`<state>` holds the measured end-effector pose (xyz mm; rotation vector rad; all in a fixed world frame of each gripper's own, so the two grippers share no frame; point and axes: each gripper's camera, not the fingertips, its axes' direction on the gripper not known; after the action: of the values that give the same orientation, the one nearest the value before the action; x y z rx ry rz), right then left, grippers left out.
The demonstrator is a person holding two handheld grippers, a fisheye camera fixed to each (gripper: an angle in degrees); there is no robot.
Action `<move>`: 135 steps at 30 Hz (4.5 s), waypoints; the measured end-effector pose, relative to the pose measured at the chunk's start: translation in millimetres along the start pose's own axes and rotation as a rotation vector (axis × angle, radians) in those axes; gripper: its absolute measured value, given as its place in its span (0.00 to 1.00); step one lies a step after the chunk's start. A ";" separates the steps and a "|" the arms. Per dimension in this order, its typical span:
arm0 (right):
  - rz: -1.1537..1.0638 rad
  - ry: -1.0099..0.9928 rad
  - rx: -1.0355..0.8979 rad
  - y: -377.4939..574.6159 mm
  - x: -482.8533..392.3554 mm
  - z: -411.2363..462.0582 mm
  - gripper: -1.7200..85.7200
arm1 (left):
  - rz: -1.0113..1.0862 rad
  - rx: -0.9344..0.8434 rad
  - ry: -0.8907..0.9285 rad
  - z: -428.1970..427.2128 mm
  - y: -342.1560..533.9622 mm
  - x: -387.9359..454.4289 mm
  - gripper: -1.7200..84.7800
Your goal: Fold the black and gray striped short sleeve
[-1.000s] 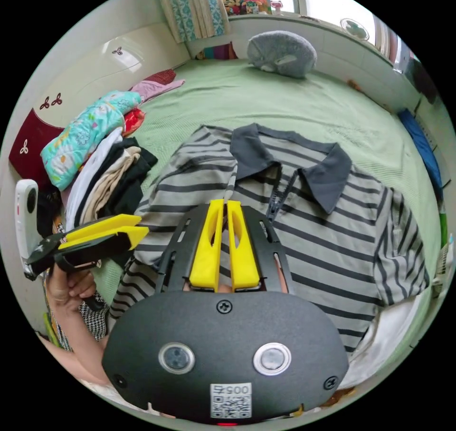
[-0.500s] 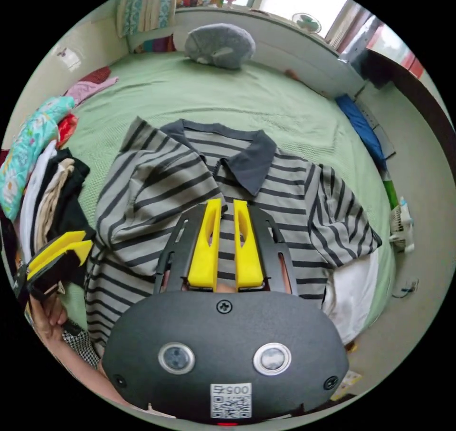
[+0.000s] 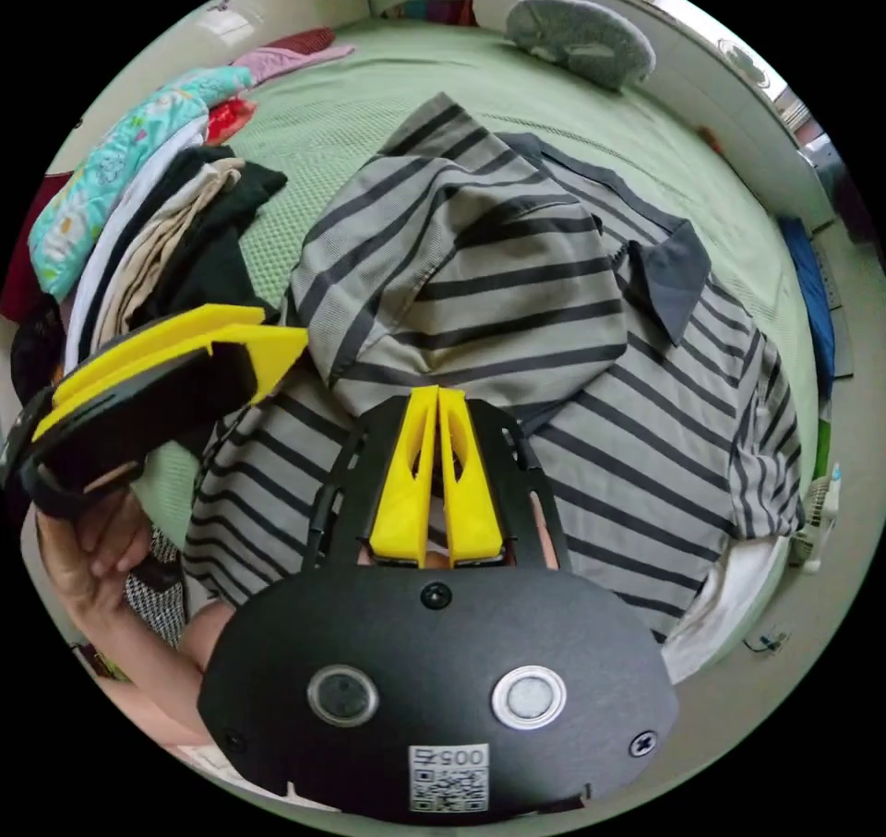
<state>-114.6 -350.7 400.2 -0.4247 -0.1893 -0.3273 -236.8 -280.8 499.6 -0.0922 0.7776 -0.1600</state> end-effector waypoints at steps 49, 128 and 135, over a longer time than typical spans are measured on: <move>-0.103 0.135 0.154 35.7 62.5 16.2 0.01 | -0.026 -0.112 -0.203 61.6 -16.2 134.0 0.13; 0.220 -0.161 0.153 15.6 402.0 -11.6 0.01 | 0.322 -0.012 -0.019 216.5 25.3 409.0 0.06; 0.117 -0.099 0.049 -19.2 353.2 -3.6 0.08 | 0.311 -0.006 -0.019 212.8 29.6 400.6 0.15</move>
<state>207.7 -464.4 491.4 -0.4023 -0.2675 -0.1861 197.2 -317.8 369.8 0.0223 0.7640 0.1384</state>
